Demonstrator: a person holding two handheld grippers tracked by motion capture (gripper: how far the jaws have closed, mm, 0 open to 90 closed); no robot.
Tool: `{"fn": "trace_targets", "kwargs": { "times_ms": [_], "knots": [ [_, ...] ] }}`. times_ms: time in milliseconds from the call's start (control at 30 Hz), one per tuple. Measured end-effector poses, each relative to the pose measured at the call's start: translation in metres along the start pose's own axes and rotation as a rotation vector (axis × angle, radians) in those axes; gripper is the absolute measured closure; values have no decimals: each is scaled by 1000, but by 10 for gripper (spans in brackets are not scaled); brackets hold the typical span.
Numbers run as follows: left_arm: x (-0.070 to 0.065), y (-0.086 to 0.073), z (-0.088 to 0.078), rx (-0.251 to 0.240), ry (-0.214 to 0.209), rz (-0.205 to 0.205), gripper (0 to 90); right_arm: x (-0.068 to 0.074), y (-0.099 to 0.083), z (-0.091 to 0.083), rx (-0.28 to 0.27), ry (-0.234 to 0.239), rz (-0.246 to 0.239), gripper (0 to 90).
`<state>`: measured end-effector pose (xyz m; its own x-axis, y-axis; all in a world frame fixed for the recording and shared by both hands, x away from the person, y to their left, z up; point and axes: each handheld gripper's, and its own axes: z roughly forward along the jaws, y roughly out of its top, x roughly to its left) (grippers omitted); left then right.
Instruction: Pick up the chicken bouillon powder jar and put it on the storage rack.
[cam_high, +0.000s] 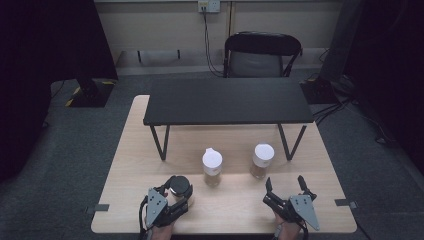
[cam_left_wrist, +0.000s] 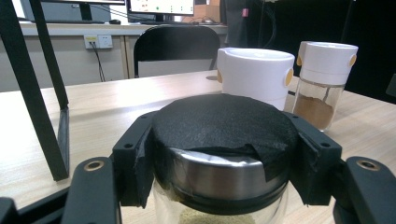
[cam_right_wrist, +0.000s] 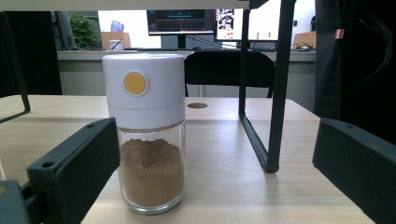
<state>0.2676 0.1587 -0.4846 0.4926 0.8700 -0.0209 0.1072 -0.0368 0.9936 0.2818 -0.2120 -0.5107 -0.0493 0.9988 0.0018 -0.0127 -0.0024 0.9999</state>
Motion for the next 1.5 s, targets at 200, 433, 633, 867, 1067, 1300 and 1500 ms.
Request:
{"fn": "trace_targets", "kwargs": {
  "times_ms": [200,433,633,867,1067,1300,1500],
  "knots": [
    [2,5,0,0,2,2,346,0,0,0,0,0,0,0],
    [2,10,0,-6,5,11,347,0,0,0,0,0,0,0],
    [3,12,0,-1,2,9,348,0,0,0,0,0,0,0],
    [3,15,1,1,-1,12,348,0,0,0,0,1,0,0],
    [4,20,0,-4,-3,19,348,0,0,0,0,1,1,0],
    [5,24,1,-6,0,19,349,0,0,0,0,2,1,0],
    [7,29,3,-1,-4,21,349,0,0,0,0,2,0,0]
  ]
}}
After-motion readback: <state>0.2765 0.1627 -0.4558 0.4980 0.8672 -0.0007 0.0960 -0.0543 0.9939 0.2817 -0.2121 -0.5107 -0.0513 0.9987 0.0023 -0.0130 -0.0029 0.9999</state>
